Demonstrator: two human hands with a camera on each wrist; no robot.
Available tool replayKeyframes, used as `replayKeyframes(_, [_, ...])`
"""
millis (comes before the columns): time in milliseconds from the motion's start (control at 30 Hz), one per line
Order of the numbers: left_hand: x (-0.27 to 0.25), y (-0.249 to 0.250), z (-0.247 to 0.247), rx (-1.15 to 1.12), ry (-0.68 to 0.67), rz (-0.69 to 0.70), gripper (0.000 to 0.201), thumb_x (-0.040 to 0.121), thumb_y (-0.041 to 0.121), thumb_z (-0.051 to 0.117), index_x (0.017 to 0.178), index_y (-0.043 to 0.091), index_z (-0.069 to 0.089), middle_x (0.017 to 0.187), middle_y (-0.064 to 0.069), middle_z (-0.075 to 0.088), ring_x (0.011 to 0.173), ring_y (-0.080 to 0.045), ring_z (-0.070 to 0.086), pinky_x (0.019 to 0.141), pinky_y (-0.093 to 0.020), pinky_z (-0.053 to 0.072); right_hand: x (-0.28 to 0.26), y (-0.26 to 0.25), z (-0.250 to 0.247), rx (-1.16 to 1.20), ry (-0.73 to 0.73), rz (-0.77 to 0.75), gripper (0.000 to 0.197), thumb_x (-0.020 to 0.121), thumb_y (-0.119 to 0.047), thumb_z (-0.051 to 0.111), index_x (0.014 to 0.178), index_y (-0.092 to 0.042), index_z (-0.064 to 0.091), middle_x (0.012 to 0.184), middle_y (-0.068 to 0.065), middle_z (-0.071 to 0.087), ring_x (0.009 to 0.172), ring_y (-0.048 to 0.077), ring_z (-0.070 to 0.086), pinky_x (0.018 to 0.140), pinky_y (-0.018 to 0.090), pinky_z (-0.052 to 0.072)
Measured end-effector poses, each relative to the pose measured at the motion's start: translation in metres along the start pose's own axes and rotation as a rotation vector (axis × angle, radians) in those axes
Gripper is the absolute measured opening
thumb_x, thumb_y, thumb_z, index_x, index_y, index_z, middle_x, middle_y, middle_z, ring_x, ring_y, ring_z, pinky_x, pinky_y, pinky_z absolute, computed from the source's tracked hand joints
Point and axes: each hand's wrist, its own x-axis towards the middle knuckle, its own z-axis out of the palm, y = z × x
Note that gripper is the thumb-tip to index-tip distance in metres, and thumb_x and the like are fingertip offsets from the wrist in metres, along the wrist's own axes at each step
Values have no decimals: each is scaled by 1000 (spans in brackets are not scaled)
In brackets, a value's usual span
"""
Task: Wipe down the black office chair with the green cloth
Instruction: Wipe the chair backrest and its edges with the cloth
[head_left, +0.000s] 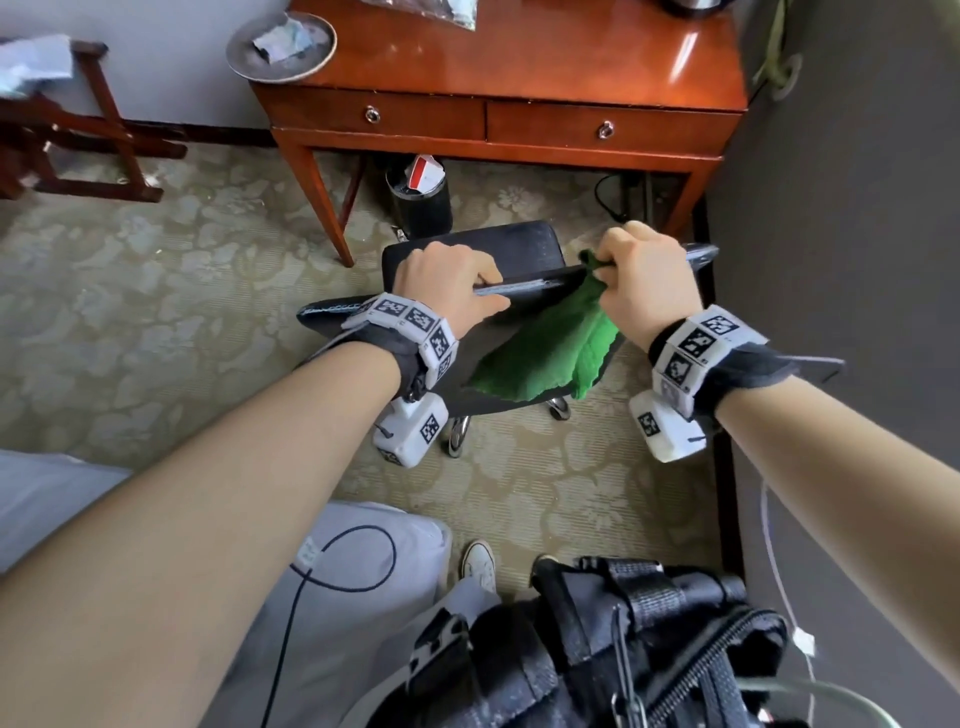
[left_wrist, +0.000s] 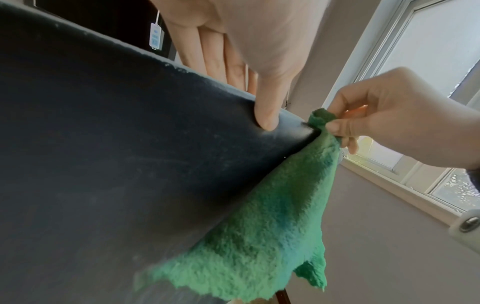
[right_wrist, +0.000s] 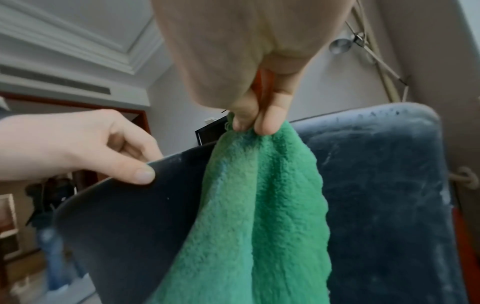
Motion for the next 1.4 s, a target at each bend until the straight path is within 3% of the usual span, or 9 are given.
replayKeyframes(133, [2, 2, 3, 1, 3, -17, 28, 84, 53, 70, 105, 35, 73, 104, 5, 74, 102, -26, 65, 85, -40, 53, -3, -14, 7, 64, 32, -15, 8, 79, -1, 59, 86, -3, 57, 89, 17, 56, 74, 39, 57, 64, 44, 48])
replayKeyframes(300, [0, 2, 1, 8, 15, -15, 26, 83, 51, 70, 104, 34, 73, 103, 6, 73, 101, -25, 66, 81, -37, 53, -3, -52, 15, 83, -38, -71, 11, 78, 0, 59, 87, -4, 55, 89, 15, 54, 72, 37, 54, 60, 41, 45])
replayKeyframes(467, [1, 2, 3, -21, -5, -20, 29, 82, 54, 72, 105, 36, 74, 104, 7, 74, 101, -25, 66, 84, -36, 53, -1, -10, 3, 72, -4, 15, 7, 79, -8, 58, 86, -6, 57, 89, 15, 59, 78, 38, 57, 68, 43, 49])
replayKeyframes(600, [5, 7, 0, -24, -13, -19, 27, 81, 53, 73, 101, 35, 74, 99, 7, 74, 97, -25, 66, 82, -36, 54, -2, -2, 5, 147, 74, 48, 9, 79, -14, 60, 82, -7, 57, 84, 15, 61, 75, 37, 58, 66, 41, 49])
replayKeyframes(800, [2, 11, -2, 43, -14, -4, 25, 82, 47, 69, 84, 22, 69, 73, 1, 57, 87, -32, 62, 66, -35, 44, -1, -69, 18, 127, -52, -55, 14, 87, -20, 61, 84, -10, 51, 92, 12, 59, 80, 35, 57, 68, 42, 47])
replayKeyframes(967, [3, 7, 4, -30, -12, -20, 25, 80, 52, 72, 96, 33, 75, 91, 7, 74, 94, -24, 67, 82, -38, 54, -1, -40, 11, 83, -38, -44, 14, 89, -19, 60, 90, -7, 54, 93, 13, 59, 81, 36, 57, 68, 41, 47])
replayKeyframes(1167, [7, 17, 6, -53, -22, -31, 23, 82, 50, 72, 98, 34, 75, 96, 8, 74, 97, -22, 66, 89, -38, 51, 2, -6, 7, 98, 25, 58, 12, 87, -16, 62, 86, -8, 53, 92, 15, 60, 82, 36, 57, 69, 38, 43])
replayKeyframes(1267, [8, 21, 6, -19, -30, -32, 21, 83, 48, 71, 96, 33, 75, 95, 5, 73, 98, -26, 66, 86, -37, 51, -1, -23, 12, 147, 38, 50, 15, 86, -15, 62, 81, -13, 48, 89, 12, 60, 79, 34, 57, 68, 38, 45])
replayKeyframes(1400, [9, 22, 6, 42, -6, -12, 28, 83, 50, 68, 91, 24, 73, 86, -2, 70, 91, -32, 65, 72, -35, 49, 0, -54, 18, 137, -18, -14, 10, 85, -12, 61, 86, -8, 52, 91, 13, 58, 78, 36, 56, 64, 39, 42])
